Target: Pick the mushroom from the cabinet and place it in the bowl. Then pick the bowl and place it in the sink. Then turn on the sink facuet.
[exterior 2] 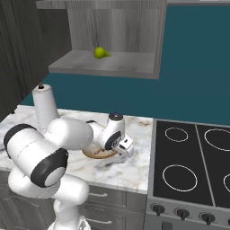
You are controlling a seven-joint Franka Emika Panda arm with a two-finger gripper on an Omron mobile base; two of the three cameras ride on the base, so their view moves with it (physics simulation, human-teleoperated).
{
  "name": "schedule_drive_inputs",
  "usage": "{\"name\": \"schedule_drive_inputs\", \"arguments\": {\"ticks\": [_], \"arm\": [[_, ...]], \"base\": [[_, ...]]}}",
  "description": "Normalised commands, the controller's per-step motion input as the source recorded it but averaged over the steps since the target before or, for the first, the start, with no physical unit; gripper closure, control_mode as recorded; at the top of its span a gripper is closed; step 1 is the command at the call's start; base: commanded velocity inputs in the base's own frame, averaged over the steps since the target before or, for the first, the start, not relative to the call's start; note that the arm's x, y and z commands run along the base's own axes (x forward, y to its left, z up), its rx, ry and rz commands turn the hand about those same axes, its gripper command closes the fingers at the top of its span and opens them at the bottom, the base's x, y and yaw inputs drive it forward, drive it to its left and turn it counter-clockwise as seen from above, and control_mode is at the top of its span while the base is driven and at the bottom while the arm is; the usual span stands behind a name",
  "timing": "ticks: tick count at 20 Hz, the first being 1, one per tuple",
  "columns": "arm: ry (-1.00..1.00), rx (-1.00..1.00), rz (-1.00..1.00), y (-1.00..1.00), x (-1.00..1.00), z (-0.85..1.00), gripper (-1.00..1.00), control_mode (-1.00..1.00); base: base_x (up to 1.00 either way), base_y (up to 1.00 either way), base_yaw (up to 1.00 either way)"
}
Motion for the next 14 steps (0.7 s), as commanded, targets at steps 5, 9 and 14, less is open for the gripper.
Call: {"name": "schedule_drive_inputs", "arguments": {"ticks": [5, 9, 14], "arm": [[0.00, 0.00, -0.01, -0.02, -0.58, 0.61, 1.00, -1.00], [0.00, 0.01, -0.03, -0.04, -0.60, 0.68, 1.00, -1.00], [-0.06, 0.08, -0.01, -0.11, -0.71, 0.81, 1.00, -1.00]], "base": [[0.00, 0.00, 0.00], [0.00, 0.00, 0.00], [0.00, 0.00, 0.00]]}}
